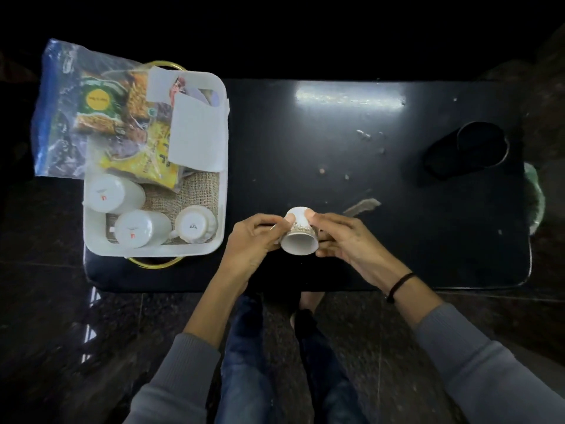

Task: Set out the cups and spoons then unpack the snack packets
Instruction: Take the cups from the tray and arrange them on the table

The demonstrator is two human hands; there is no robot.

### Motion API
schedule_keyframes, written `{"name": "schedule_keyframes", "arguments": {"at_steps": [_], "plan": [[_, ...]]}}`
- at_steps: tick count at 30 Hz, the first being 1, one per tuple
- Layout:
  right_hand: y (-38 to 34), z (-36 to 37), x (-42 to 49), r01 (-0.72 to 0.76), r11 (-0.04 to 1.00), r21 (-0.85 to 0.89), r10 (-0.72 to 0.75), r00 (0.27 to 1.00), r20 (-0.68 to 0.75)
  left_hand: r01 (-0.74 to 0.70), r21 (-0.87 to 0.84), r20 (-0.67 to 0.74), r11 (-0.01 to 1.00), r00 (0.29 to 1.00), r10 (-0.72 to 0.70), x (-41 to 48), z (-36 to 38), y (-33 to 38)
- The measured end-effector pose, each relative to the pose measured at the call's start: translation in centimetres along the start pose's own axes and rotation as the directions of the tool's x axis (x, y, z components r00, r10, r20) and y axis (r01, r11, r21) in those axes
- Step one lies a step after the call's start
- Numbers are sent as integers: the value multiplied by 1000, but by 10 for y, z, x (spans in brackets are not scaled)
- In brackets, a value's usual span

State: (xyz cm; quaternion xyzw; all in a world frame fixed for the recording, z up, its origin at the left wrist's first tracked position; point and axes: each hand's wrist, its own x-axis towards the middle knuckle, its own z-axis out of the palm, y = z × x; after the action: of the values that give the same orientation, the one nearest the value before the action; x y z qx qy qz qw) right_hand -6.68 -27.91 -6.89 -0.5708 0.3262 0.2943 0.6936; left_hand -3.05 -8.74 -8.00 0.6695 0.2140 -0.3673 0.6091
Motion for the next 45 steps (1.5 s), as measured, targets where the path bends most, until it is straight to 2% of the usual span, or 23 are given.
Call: {"name": "schedule_keyframes", "arguments": {"at_steps": [4,8,14,20,22,24,27,29,32,36,41,43,45], "plan": [[14,1,-3,-136,987,82,141,988,-67,77,-13,-39,997,996,-77,0,8,-18],[24,0,-3,-201,976,87,209,972,-107,135,11,-66,991,989,-134,-2,14,-26],[28,-3,0,-242,965,97,251,964,-92,165,57,-112,985,981,-158,-1,21,-25],[29,-5,7,-270,961,59,275,951,-141,173,92,-120,981,980,-162,1,24,-20],[30,-5,9,-292,956,12,290,941,-177,176,101,-121,979,979,-164,1,24,-20],[28,-3,10,-304,944,-130,265,930,-253,173,121,-119,977,980,-159,2,24,-22],[24,-3,9,-262,861,-437,96,926,-366,165,169,-105,972,983,-148,4,23,-24],[18,-3,7,-224,811,-540,-10,918,-396,155,215,-113,964,985,-133,4,22,-22],[4,3,5,-170,725,-667,-149,907,-393,110,377,-153,920,987,-56,2,19,-16],[-18,24,6,-65,652,-755,-283,903,-322,20,564,-235,825,962,137,-7,7,1],[-36,68,21,98,619,-780,-349,923,-161,-202,692,-235,693,845,480,-17,-28,21],[-40,89,29,152,627,-764,-342,935,-94,-234,760,-211,606,794,570,-18,-45,22],[-41,110,38,196,650,-734,-314,949,-25,-227,811,-182,538,777,602,-16,-63,20]]}}
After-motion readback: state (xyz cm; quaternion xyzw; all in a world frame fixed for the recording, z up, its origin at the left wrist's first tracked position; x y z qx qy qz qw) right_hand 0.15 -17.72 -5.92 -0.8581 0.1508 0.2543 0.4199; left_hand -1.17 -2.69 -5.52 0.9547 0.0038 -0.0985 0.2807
